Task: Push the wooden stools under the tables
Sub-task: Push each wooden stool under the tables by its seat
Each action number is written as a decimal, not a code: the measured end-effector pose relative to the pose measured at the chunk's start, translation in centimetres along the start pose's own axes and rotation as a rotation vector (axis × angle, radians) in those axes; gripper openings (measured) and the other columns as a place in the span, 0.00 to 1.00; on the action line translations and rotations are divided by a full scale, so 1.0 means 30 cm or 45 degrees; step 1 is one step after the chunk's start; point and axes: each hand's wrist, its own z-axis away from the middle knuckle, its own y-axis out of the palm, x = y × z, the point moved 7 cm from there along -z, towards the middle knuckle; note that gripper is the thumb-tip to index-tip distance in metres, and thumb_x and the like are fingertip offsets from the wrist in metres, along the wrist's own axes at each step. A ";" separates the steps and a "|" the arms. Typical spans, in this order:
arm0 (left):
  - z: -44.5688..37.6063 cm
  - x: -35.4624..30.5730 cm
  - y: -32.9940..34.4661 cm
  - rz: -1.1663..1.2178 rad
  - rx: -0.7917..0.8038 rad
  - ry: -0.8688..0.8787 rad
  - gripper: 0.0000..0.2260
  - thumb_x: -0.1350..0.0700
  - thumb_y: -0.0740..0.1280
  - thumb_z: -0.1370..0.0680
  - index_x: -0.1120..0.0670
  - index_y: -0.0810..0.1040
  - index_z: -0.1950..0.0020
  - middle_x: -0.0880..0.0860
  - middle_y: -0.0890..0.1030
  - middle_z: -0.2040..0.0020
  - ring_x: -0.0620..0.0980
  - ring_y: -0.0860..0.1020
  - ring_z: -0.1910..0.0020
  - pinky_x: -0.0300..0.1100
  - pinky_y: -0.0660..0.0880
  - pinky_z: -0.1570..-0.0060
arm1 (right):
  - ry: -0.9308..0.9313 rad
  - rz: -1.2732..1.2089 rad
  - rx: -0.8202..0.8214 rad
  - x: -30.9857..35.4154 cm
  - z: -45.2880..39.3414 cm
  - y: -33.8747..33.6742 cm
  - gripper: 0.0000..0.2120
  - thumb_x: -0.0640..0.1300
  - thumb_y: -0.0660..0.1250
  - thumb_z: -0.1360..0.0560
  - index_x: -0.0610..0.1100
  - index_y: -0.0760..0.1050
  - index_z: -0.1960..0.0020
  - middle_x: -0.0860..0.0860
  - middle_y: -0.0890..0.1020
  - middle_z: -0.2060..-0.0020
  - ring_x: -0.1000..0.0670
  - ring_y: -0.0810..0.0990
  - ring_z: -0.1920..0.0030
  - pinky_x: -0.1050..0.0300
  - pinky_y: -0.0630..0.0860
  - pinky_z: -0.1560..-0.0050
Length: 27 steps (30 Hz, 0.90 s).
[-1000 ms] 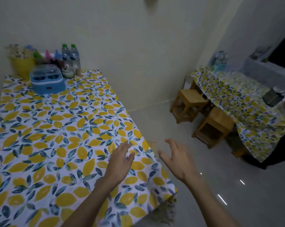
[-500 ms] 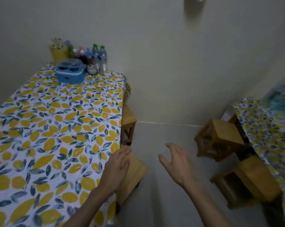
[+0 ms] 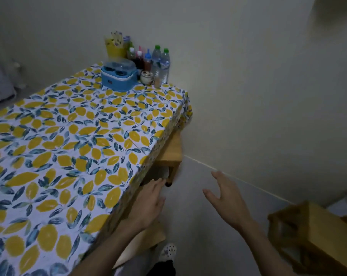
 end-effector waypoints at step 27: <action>-0.867 0.088 0.610 0.040 -0.185 -0.922 0.35 0.35 0.46 0.27 0.50 0.53 0.23 0.50 0.50 0.21 0.50 0.42 0.23 0.47 0.41 0.28 | -0.924 0.381 0.896 -0.468 -1.431 0.309 0.34 0.60 0.59 0.25 0.44 0.60 0.25 0.45 0.65 0.26 0.44 0.60 0.26 0.50 0.59 0.27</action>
